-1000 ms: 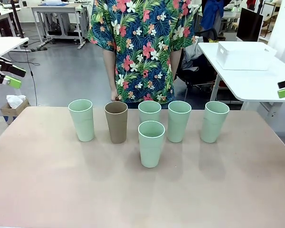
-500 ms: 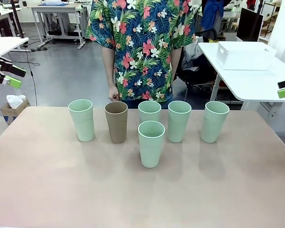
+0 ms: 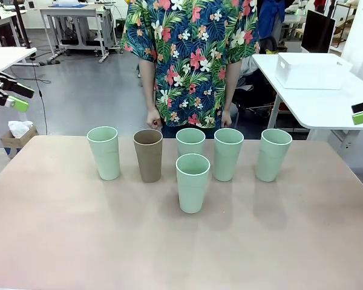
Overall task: Stack the cups and store them in the basket.
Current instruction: Pick up two Reusable plastic cups , one in each hand.
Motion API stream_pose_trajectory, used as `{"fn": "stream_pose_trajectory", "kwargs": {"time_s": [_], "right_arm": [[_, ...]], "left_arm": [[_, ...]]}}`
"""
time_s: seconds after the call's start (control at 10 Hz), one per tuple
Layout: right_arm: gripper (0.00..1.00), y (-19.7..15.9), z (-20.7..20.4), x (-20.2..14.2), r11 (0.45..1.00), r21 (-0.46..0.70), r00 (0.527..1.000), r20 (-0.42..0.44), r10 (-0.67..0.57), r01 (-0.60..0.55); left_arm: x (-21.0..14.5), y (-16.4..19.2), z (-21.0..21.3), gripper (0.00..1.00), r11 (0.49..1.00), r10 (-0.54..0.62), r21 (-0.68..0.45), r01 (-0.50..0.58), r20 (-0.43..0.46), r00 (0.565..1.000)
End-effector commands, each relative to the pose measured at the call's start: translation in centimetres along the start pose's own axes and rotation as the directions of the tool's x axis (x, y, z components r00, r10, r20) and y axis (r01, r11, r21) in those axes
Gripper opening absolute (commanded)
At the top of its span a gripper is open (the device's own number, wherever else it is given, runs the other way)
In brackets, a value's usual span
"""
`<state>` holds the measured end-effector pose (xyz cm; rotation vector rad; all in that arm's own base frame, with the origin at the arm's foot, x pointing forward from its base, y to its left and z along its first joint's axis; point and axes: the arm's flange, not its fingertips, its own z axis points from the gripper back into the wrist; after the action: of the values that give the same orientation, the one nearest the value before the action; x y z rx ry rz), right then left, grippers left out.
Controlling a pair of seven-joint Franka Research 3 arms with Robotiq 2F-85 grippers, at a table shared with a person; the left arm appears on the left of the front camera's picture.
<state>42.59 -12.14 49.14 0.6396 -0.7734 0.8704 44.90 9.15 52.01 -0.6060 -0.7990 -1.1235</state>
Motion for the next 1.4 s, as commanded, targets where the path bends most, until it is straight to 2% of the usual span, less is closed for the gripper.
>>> {"fn": "stream_pose_trajectory", "kwargs": {"time_s": [0.0,0.1,0.2,0.3,0.4,0.6,0.7,0.9,1.1,1.3], "right_arm": [[1.00,-5.9,-1.5,1.7,0.994,0.108,1.000,0.007,0.002,-0.003],[1.00,-8.5,-2.6,1.8,0.979,0.202,1.000,0.030,0.005,-0.011],[1.00,-11.2,-3.9,1.0,0.971,0.235,0.997,0.072,0.028,-0.044],[1.00,-12.6,-4.9,0.2,0.950,0.305,0.992,0.119,0.029,-0.065],[1.00,-13.9,-6.6,-1.4,0.931,0.346,0.984,0.172,0.055,-0.112],[1.00,-15.0,-9.8,-4.6,0.906,0.371,0.959,0.263,0.109,-0.205],[1.00,-15.0,-11.3,-5.8,0.901,0.371,0.947,0.300,0.115,-0.227],[1.00,-14.7,-13.6,-7.5,0.898,0.359,0.922,0.369,0.113,-0.254],[1.00,-14.6,-15.3,-9.5,0.910,0.332,0.920,0.375,0.114,-0.248],[1.00,-15.3,-16.6,-10.8,0.921,0.306,0.915,0.388,0.109,-0.239]], "left_arm": [[0.0,4.9,-1.0,1.00,0.995,0.050,-0.083,-0.046,0.045,0.998],[-0.2,6.9,-2.2,1.00,0.992,0.066,-0.116,-0.055,0.089,0.994],[-1.2,8.5,-3.9,1.00,0.980,0.074,-0.194,-0.044,0.150,0.986],[-2.3,9.5,-5.0,1.00,0.976,0.083,-0.215,-0.041,0.191,0.978],[-4.2,10.8,-6.5,1.00,0.964,0.102,-0.266,-0.024,0.283,0.954],[-8.2,11.7,-9.2,1.00,0.968,0.048,-0.243,0.061,0.419,0.907],[-9.5,11.6,-10.2,1.00,0.967,0.013,-0.232,0.105,0.458,0.889],[-11.8,11.6,-12.0,1.00,0.964,-0.009,-0.228,0.137,0.486,0.874],[-14.5,11.2,-13.3,1.00,0.960,-0.020,-0.233,0.155,0.498,0.867],[-16.0,10.9,-13.8,1.00,0.951,-0.028,-0.264,0.163,0.450,0.893]]}}
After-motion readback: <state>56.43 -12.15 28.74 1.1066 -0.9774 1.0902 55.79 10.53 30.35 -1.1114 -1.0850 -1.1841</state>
